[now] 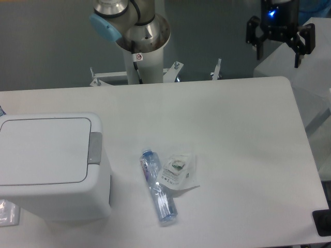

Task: Open the trash can

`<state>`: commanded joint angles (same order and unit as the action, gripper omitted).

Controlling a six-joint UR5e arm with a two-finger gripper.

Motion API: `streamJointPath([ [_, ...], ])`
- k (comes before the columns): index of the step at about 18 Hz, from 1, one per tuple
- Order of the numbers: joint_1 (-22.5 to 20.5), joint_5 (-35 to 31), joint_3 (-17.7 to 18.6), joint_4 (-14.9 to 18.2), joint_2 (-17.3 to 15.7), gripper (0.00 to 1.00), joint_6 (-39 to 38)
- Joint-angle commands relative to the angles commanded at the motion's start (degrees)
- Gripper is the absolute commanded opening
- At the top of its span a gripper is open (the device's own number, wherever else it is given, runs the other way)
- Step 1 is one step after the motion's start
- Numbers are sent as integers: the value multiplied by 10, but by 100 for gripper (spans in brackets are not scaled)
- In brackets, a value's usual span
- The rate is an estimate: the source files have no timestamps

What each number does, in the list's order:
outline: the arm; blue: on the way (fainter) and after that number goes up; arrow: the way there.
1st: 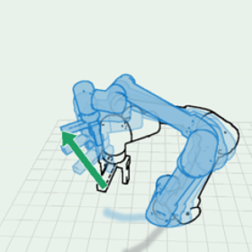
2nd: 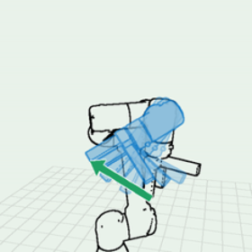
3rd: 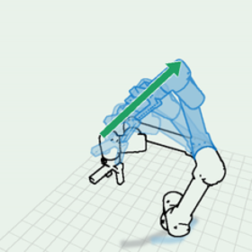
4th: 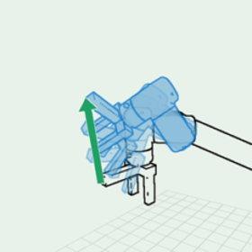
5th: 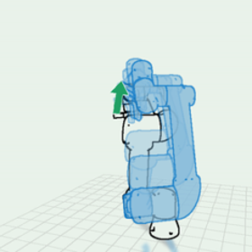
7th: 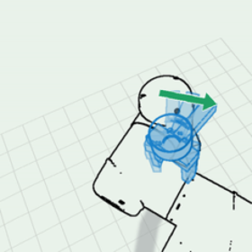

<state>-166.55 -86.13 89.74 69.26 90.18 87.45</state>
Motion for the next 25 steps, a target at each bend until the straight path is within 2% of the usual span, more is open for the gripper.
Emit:
streamJointPath([
  [7, 4, 1, -1, 0, 0, 100, -11],
  [10, 11, 44, -5, 0, 0, 100, -57],
  [14, 25, 77, -33, 3, 4, 100, -174],
  [20, 93, 91, -65, 0, 25, 100, -432],
  [25, 137, 91, -78, 0, 35, 100, -539],
])
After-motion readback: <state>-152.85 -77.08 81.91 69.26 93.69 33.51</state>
